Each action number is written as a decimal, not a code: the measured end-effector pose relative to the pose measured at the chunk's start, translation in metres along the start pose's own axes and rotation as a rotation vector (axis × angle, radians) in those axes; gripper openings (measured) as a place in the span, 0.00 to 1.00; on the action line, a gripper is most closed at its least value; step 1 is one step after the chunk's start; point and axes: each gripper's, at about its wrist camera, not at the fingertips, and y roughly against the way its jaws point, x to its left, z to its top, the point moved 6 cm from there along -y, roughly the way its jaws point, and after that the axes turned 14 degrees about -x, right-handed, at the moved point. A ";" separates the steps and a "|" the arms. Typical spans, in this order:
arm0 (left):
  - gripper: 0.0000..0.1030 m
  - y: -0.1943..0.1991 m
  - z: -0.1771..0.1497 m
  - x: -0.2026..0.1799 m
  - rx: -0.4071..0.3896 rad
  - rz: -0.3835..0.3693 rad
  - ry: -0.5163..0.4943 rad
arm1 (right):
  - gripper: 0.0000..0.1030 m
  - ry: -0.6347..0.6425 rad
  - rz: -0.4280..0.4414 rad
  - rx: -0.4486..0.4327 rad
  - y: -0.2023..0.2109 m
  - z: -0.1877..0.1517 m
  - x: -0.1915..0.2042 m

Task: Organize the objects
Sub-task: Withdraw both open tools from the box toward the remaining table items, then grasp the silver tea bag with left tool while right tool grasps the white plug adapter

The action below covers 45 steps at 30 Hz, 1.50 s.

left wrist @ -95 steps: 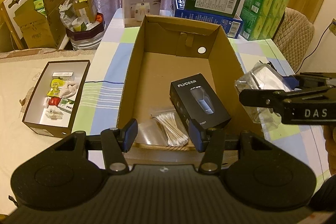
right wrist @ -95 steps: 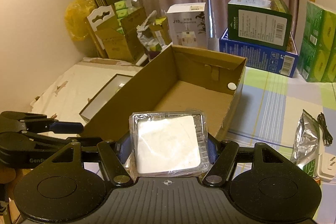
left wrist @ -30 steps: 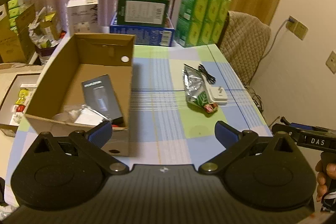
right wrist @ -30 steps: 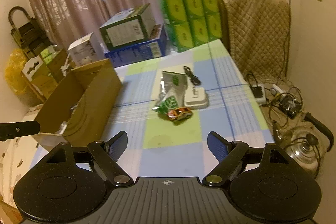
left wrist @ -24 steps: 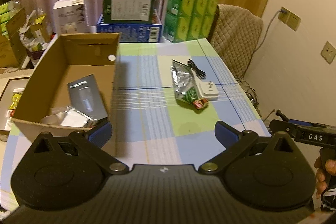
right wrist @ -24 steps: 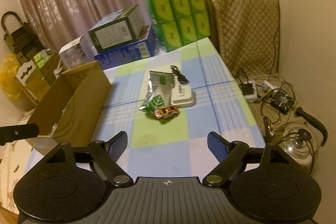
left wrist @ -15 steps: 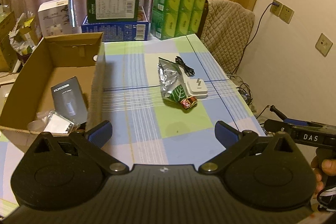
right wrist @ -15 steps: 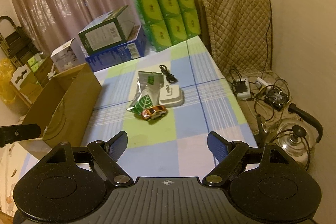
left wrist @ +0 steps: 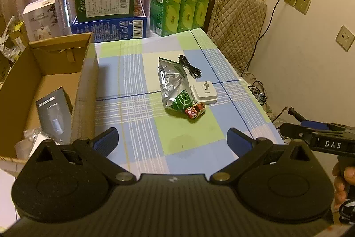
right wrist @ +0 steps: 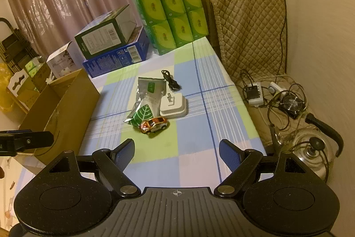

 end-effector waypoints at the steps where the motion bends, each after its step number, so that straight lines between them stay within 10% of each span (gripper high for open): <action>1: 0.99 -0.004 0.001 0.000 0.002 -0.001 0.001 | 0.78 0.003 0.001 0.001 -0.003 0.001 0.000; 45: 0.99 -0.205 0.031 0.037 0.086 0.024 0.013 | 0.71 0.109 0.026 0.141 -0.237 -0.020 0.012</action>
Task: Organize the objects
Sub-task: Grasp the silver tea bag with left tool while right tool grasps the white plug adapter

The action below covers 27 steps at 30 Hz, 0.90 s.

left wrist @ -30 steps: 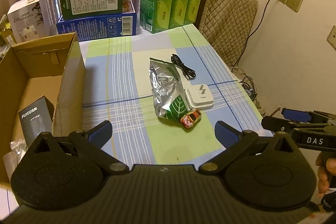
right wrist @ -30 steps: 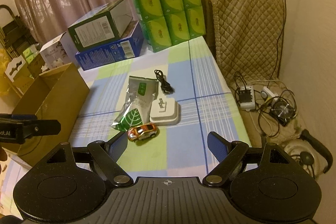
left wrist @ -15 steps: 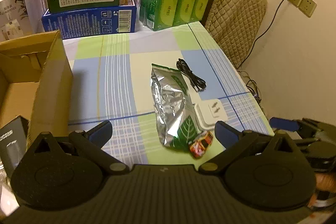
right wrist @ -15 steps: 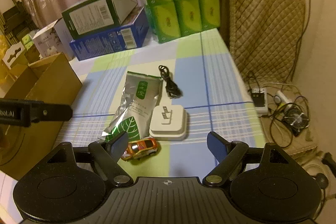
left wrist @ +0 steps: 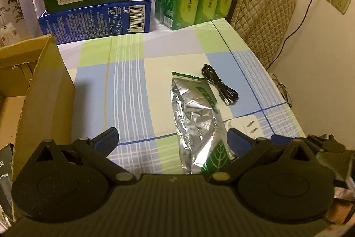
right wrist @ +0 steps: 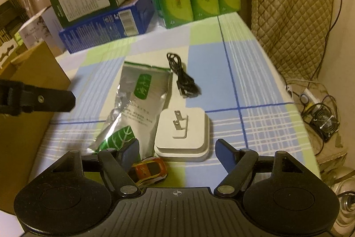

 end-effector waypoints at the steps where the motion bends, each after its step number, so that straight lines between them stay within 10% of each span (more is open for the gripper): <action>1: 0.99 -0.002 -0.001 0.001 0.001 0.001 0.005 | 0.71 0.005 0.002 0.006 -0.004 -0.001 0.001; 27: 0.89 -0.067 -0.027 -0.024 0.101 -0.115 0.118 | 0.60 -0.007 -0.143 -0.019 0.016 -0.007 -0.041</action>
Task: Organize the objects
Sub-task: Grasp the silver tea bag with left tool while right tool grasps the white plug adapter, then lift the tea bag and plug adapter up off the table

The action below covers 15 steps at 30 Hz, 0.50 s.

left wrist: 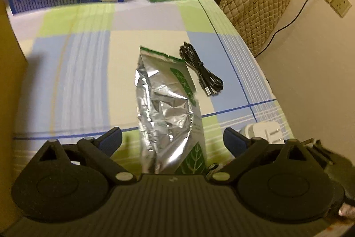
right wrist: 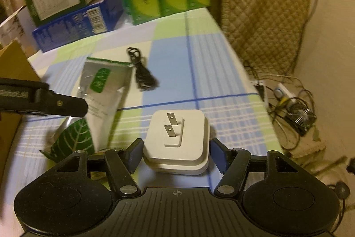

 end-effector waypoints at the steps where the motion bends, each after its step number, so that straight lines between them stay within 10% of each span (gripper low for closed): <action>1: 0.88 -0.005 -0.001 0.001 0.009 0.013 -0.005 | 0.60 -0.004 0.002 -0.001 0.001 0.000 -0.001; 15: 0.40 -0.001 -0.010 0.006 0.049 0.046 -0.067 | 0.60 0.014 0.055 0.000 0.005 -0.006 0.016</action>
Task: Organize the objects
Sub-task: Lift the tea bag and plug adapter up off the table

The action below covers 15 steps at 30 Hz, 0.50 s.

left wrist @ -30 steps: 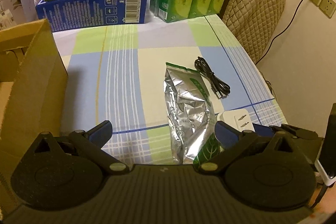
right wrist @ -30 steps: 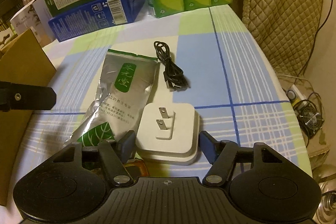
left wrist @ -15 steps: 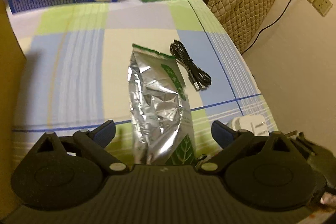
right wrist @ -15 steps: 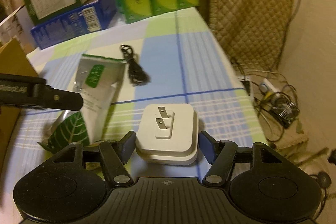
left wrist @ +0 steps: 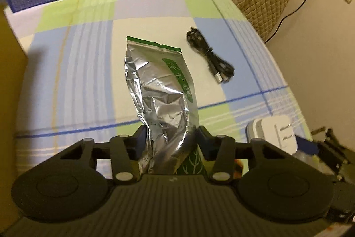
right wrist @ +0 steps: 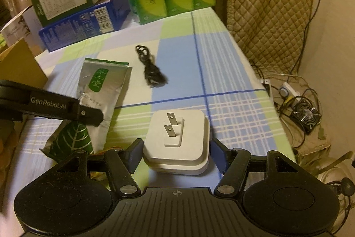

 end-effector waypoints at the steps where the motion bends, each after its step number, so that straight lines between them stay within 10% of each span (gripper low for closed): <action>1: 0.40 0.004 -0.003 0.001 0.007 0.008 -0.012 | 0.60 0.000 0.007 0.001 0.002 -0.001 0.002; 15: 0.36 0.113 -0.098 0.000 0.044 0.018 0.000 | 0.60 -0.051 0.073 0.040 0.080 -0.042 0.030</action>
